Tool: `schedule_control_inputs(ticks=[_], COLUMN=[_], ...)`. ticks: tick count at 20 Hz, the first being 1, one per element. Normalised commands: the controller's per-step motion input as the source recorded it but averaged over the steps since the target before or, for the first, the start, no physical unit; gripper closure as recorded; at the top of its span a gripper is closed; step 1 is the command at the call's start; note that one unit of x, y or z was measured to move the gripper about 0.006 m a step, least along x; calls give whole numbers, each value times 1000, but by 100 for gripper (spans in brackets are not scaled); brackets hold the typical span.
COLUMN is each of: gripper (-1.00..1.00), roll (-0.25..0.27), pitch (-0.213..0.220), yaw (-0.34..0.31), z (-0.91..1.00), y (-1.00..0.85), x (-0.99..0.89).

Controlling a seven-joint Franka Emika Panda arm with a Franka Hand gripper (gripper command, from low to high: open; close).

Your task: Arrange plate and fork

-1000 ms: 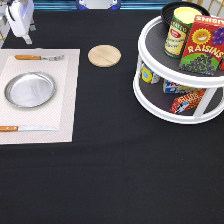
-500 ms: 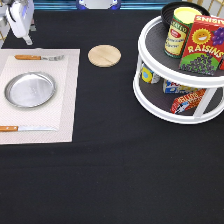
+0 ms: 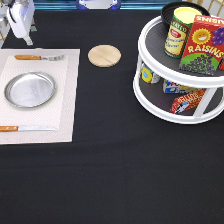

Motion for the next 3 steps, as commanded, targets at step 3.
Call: schedule_control_inputs(ticks=[3], gripper=[-100], roll=[0], pitch=[0], yaw=[0], z=[0], y=[0], x=[0])
